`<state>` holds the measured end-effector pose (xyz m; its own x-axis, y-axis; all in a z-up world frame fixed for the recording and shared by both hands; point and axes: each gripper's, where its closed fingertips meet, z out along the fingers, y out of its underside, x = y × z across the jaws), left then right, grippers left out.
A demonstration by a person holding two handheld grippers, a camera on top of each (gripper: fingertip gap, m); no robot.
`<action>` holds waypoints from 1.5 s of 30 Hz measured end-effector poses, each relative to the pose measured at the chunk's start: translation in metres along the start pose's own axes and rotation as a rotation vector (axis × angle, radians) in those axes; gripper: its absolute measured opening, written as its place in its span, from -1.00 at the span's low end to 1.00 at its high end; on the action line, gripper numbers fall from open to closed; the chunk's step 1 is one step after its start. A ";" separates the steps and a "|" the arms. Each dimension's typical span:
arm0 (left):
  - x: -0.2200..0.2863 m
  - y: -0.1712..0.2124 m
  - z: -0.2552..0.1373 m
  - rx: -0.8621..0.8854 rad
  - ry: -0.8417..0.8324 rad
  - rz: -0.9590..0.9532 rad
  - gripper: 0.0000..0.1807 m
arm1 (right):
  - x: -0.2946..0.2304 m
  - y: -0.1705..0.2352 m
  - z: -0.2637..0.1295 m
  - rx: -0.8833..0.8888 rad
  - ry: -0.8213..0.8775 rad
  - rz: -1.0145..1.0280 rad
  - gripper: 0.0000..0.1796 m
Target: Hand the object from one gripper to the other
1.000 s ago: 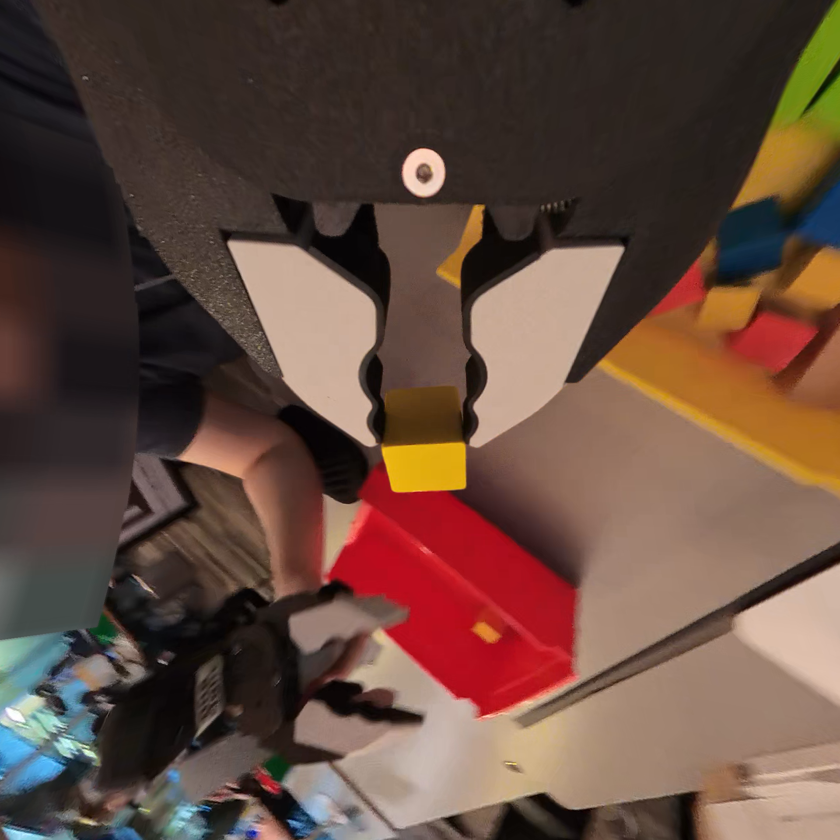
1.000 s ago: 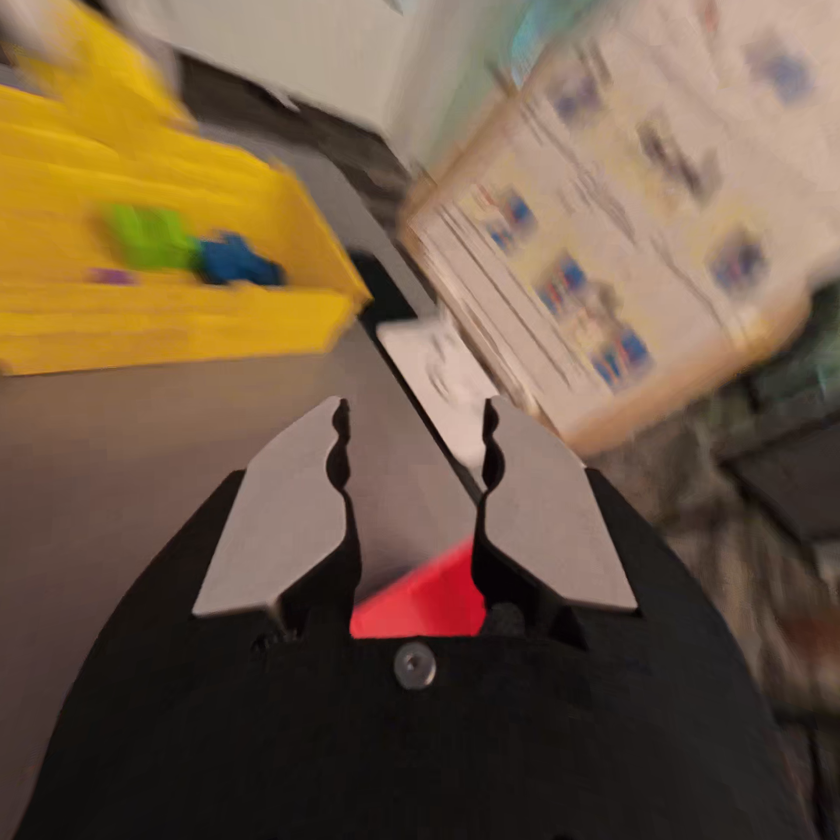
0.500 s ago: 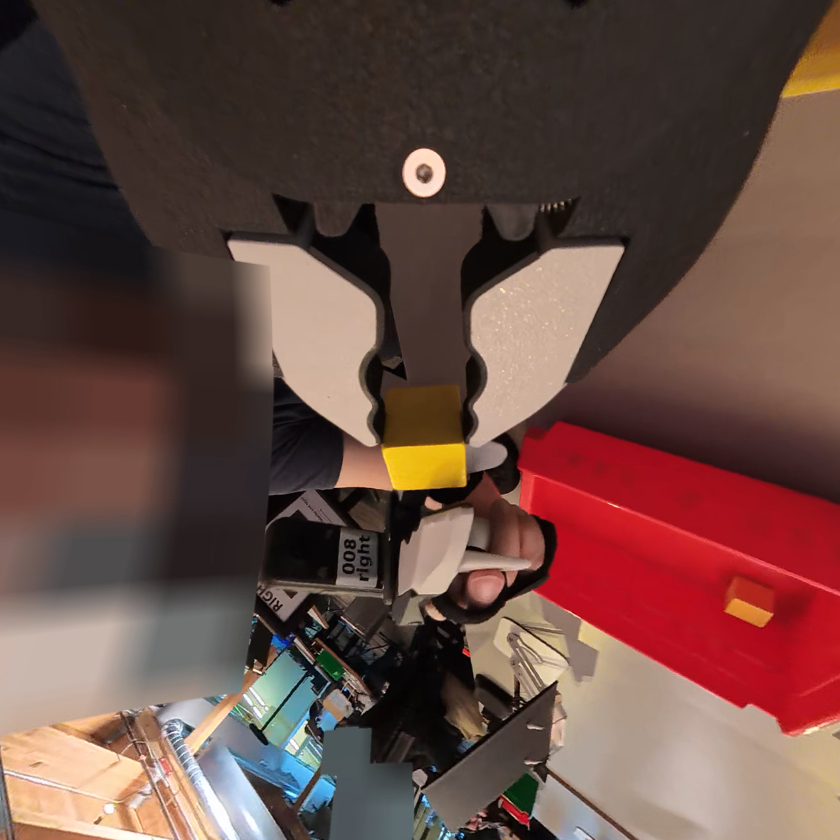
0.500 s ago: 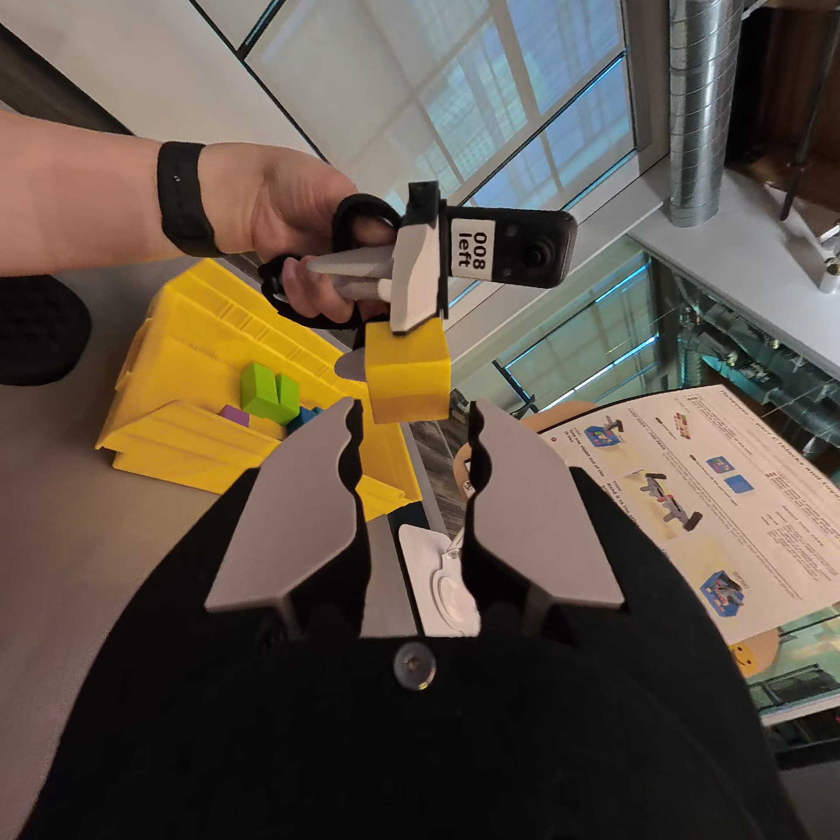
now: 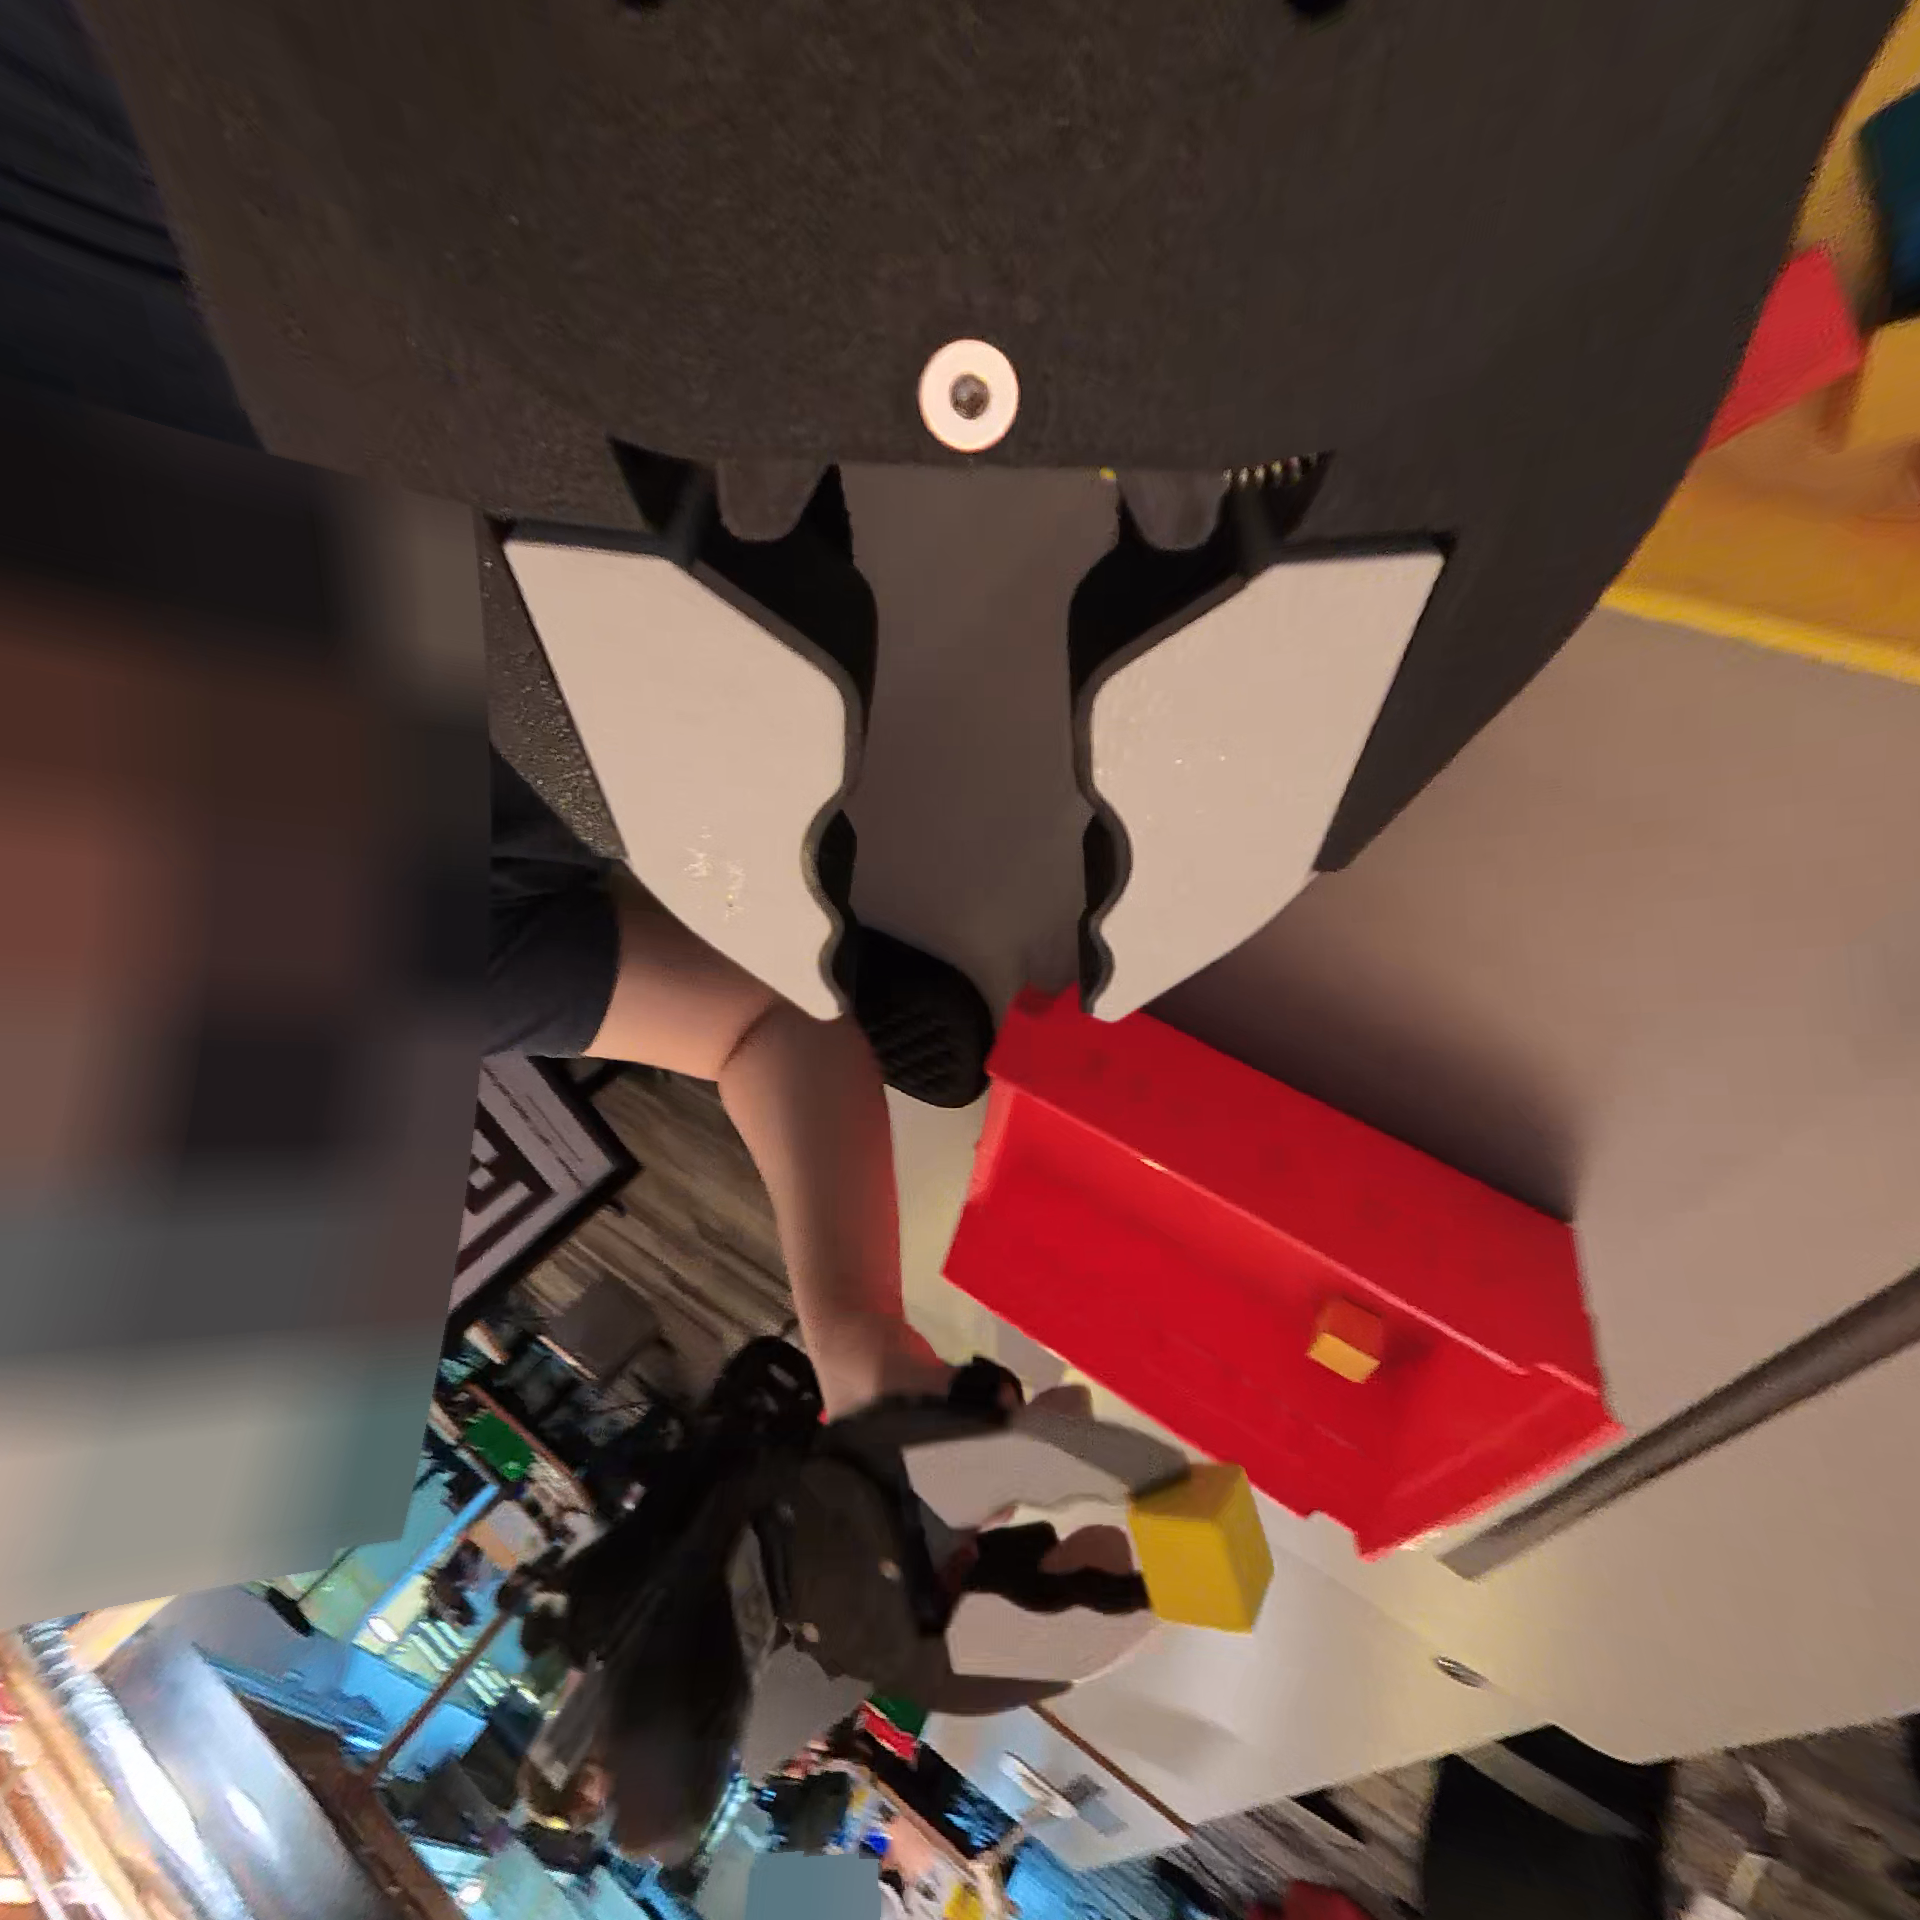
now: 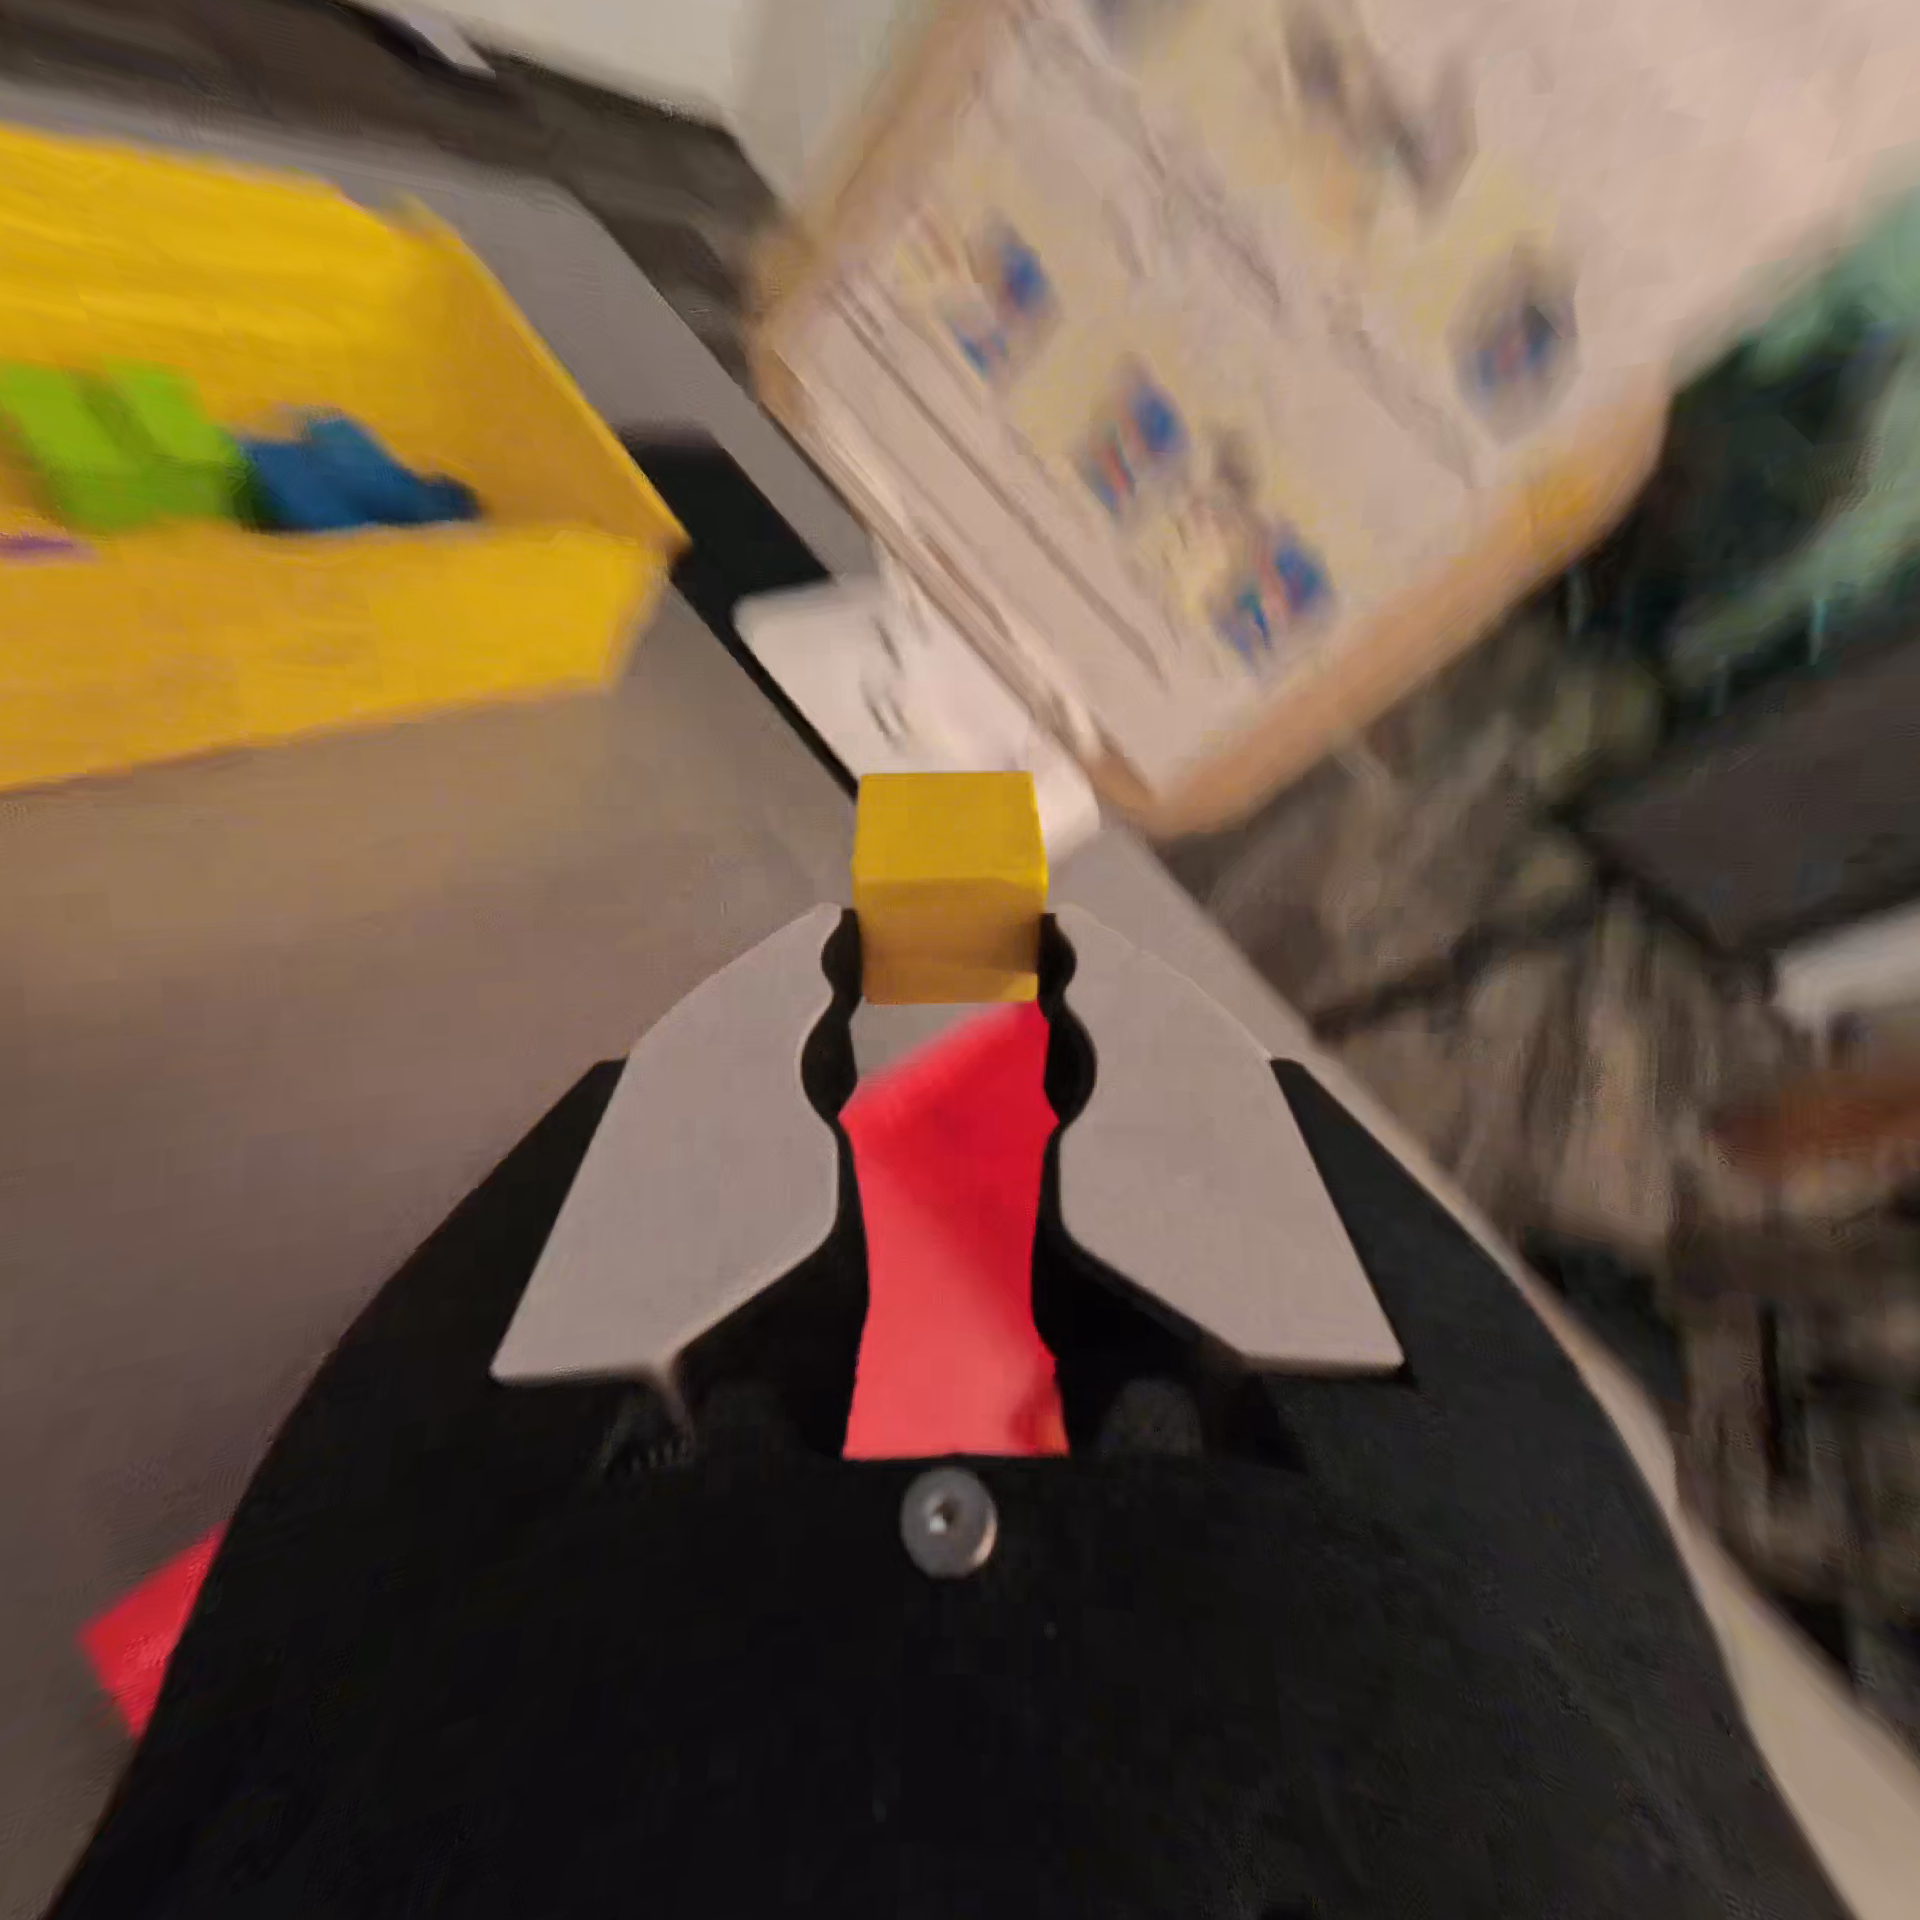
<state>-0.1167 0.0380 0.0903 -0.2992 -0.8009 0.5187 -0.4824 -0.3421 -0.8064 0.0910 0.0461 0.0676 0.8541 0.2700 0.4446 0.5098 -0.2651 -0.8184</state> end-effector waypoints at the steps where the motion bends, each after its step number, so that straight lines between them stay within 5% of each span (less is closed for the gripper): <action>1: -0.002 0.000 -0.004 0.004 -0.020 -0.001 -0.56 | 0.025 0.034 0.003 -0.131 0.066 0.102 -0.63; 5: -0.005 0.000 -0.012 0.012 -0.047 -0.016 -0.58 | 0.049 0.152 0.020 -0.525 0.074 0.455 -0.63; 12: -0.011 0.010 -0.004 -0.054 -0.077 -0.028 -0.59 | 0.031 0.205 0.052 -0.694 0.053 0.715 -0.63; 23: -0.011 0.022 0.003 -0.130 -0.089 -0.030 -0.60 | 0.025 0.244 0.054 -0.856 0.116 0.772 -0.63; 45: -0.011 0.027 0.009 -0.166 -0.089 -0.037 -0.60 | 0.031 0.248 0.057 -0.842 0.154 0.767 -0.62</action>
<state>-0.1194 0.0336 0.0597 -0.2081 -0.8319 0.5143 -0.6232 -0.2925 -0.7253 0.2380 0.0417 -0.1430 0.9437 -0.3301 0.0218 -0.2917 -0.8615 -0.4157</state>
